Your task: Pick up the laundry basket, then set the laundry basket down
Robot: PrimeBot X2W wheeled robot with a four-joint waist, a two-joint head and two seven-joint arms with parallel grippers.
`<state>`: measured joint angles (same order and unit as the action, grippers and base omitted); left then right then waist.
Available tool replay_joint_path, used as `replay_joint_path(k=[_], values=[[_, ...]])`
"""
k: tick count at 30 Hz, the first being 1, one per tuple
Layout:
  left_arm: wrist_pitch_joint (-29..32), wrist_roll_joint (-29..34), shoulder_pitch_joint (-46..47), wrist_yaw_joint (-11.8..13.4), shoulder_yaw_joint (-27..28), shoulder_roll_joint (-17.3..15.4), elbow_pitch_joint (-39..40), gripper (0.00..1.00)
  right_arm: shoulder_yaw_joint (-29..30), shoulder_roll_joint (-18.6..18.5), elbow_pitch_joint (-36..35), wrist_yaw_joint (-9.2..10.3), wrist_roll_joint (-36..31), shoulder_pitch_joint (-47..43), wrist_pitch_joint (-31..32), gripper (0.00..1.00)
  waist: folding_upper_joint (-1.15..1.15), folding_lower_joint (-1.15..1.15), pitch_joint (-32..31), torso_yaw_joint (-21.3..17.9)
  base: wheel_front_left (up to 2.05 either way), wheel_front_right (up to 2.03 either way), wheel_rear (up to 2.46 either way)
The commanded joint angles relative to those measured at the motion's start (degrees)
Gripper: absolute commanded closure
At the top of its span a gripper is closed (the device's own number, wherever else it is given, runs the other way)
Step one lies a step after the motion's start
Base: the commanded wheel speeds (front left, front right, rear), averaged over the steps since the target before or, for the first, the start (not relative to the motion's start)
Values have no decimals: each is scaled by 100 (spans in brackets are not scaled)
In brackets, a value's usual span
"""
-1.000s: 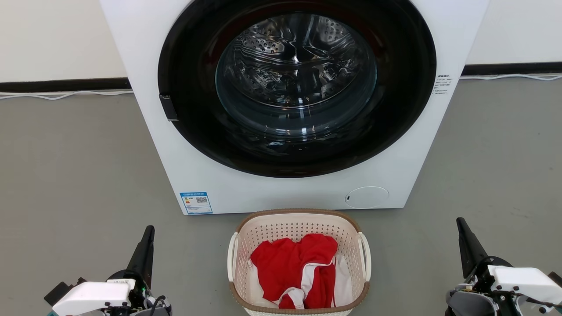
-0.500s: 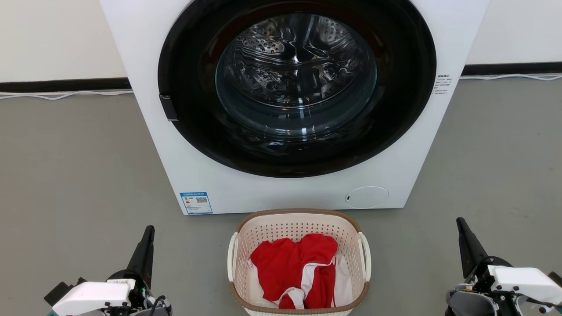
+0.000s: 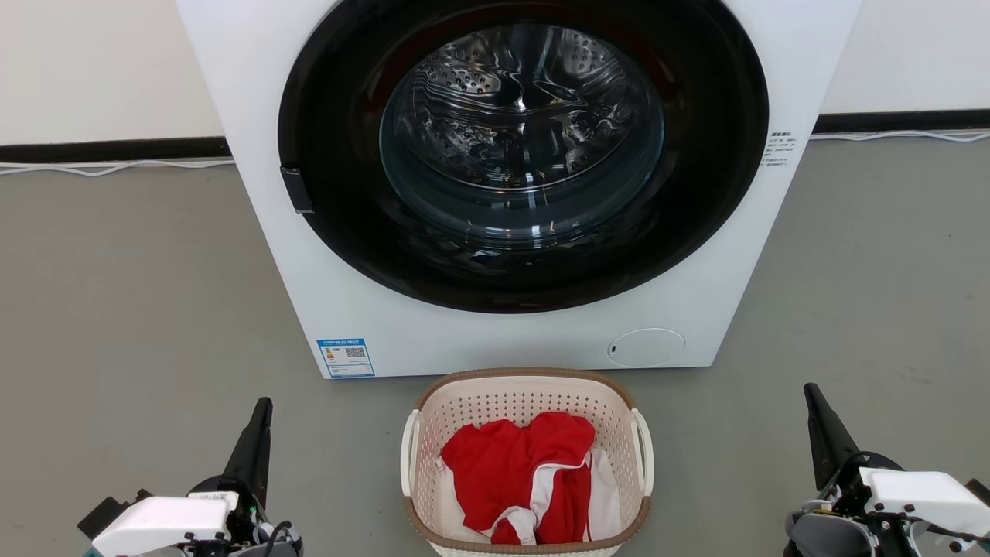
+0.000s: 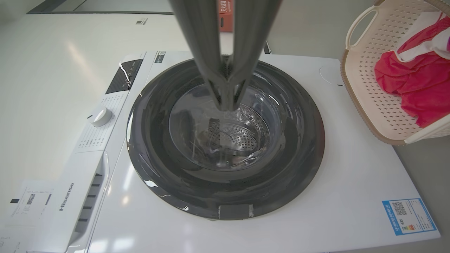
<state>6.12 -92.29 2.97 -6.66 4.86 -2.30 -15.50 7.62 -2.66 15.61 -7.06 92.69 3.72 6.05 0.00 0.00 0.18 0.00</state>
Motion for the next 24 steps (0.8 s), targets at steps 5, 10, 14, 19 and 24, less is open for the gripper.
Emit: replay_joint_path(k=[5,10,14,19,24], values=[[35,11,321,-83,164,-57,147,100,-112,-21,-158,-43,-50,246,42,100,0,0,0,0,0,0,0],[35,11,321,-83,164,-57,147,100,-112,-21,-158,-43,-50,246,42,100,0,0,0,0,0,0,0],[35,11,321,-83,164,-57,147,100,-112,-21,-158,-43,-50,246,42,100,0,0,0,0,0,0,0],[-11,-1,-61,11,-3,24,-126,0,-20,14,113,2,1,-65,-4,0,0,0,0,0,0,0,0],[-67,0,-179,8,-49,54,-205,0,-76,40,181,2,-23,-192,-61,0,0,3,3,0,0,0,0]])
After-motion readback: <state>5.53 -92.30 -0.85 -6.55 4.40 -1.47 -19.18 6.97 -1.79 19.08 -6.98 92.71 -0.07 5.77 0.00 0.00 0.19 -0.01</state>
